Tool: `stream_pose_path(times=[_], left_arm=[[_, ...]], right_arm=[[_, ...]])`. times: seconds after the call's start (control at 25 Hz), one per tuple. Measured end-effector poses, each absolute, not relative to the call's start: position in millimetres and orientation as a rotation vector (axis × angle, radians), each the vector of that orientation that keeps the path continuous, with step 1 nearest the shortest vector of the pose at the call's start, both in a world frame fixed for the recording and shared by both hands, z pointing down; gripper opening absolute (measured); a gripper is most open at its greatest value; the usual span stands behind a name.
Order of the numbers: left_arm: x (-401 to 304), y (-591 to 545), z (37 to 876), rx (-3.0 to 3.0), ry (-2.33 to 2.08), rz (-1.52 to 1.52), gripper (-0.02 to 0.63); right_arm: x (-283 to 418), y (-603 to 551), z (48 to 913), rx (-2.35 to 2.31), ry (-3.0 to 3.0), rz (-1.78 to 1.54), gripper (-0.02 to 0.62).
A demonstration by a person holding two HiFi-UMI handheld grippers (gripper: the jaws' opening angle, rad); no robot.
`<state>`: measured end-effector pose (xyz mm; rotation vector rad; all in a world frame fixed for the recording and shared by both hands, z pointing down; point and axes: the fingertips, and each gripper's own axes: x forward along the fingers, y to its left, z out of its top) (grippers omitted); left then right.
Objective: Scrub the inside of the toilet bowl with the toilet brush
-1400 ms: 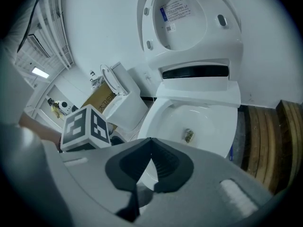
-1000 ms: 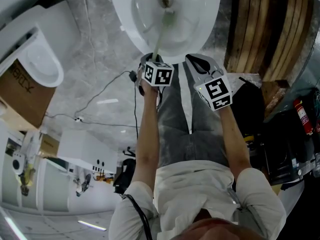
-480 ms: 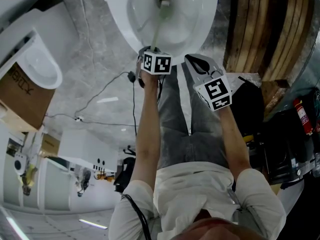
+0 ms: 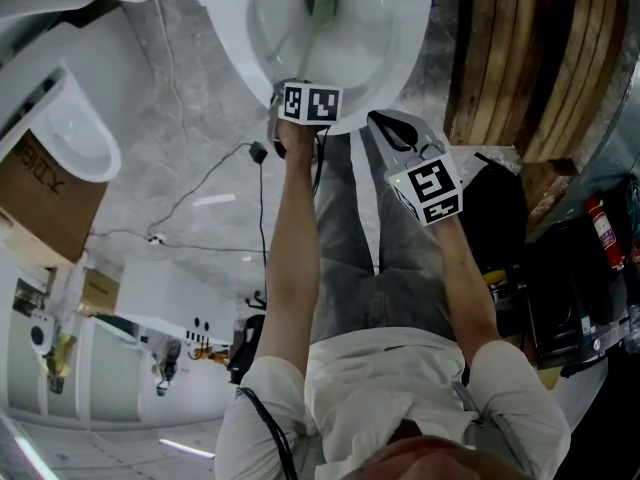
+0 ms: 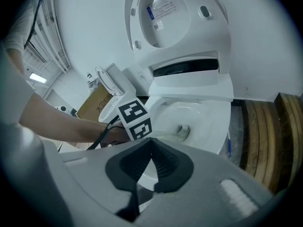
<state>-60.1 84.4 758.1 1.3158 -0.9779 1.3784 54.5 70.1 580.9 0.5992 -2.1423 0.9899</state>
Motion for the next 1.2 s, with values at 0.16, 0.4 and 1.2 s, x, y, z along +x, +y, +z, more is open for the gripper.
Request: stream_pose_path(times=[0.16,0.4,1.2], left_arm=[[-61.8,79.3,761.6,1.321,-0.974,1.384,0.097],[-65.6,92.0,752.4,1.338,-0.961,1.394,0.097],[-72.2,125.6,650.4,1.553,-0.993,1.234,0.092]], right_arm=[[56.1,71.9,579.4,0.606,-2.139,0.990,0.003],[56.1,74.1,574.5,0.625,-2.143,0.976,0.003],[61.3,69.3,507.5,0.743,-2.184,0.844,0.003]])
